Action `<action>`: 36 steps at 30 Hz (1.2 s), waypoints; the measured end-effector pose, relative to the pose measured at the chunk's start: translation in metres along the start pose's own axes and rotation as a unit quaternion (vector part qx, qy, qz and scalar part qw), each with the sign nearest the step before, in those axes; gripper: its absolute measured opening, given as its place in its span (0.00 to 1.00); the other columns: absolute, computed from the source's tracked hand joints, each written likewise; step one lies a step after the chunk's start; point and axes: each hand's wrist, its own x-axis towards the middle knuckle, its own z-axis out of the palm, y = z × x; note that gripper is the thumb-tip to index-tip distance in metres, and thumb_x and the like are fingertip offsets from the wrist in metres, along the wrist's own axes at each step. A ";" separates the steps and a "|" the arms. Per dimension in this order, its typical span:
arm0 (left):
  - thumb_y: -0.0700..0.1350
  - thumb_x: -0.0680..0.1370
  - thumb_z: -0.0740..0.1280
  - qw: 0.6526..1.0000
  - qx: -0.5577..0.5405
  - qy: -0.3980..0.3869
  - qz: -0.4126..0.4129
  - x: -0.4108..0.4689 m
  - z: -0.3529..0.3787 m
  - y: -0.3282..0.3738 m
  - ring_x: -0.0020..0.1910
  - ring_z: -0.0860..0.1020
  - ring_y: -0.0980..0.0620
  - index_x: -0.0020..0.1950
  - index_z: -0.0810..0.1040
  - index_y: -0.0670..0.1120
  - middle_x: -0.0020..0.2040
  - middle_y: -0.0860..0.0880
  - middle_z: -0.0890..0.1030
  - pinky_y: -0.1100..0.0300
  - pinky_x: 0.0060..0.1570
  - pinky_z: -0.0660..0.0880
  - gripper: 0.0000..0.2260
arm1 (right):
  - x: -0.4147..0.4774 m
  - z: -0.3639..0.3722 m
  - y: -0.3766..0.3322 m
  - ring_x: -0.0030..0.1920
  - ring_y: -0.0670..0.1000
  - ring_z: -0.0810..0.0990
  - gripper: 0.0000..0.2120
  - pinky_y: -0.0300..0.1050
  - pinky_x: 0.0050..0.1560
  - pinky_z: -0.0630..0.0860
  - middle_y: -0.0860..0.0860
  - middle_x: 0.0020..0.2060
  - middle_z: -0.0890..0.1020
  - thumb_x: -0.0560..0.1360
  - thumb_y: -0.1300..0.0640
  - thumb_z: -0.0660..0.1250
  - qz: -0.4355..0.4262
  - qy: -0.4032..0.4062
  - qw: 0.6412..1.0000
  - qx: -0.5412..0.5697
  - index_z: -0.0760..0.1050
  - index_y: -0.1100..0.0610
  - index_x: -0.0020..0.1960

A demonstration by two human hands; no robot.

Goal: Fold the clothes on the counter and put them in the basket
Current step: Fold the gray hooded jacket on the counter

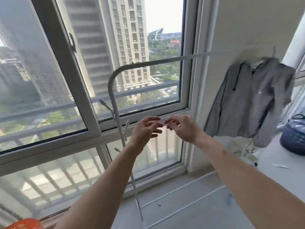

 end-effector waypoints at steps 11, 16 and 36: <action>0.38 0.81 0.65 0.996 0.012 -0.090 -0.001 0.199 0.198 -0.023 0.42 0.84 0.50 0.60 0.78 0.42 0.48 0.44 0.86 0.57 0.46 0.76 0.08 | 0.060 -0.135 0.208 0.49 0.44 0.82 0.09 0.41 0.56 0.78 0.46 0.48 0.85 0.80 0.58 0.65 0.066 0.021 0.997 -0.030 0.82 0.52 0.56; 0.40 0.82 0.65 0.993 0.008 -0.118 0.000 0.326 0.277 -0.021 0.44 0.83 0.48 0.60 0.78 0.43 0.49 0.43 0.85 0.54 0.50 0.73 0.08 | 0.126 -0.213 0.305 0.50 0.41 0.81 0.09 0.38 0.55 0.76 0.43 0.48 0.84 0.80 0.56 0.64 0.103 0.049 0.992 -0.059 0.82 0.48 0.54; 0.48 0.75 0.74 0.945 0.311 -0.052 0.089 0.651 0.538 0.008 0.73 0.65 0.46 0.78 0.62 0.46 0.75 0.46 0.64 0.57 0.71 0.64 0.35 | 0.310 -0.467 0.581 0.52 0.54 0.77 0.14 0.54 0.54 0.75 0.52 0.56 0.73 0.75 0.56 0.70 0.124 0.343 0.922 -0.134 0.70 0.54 0.58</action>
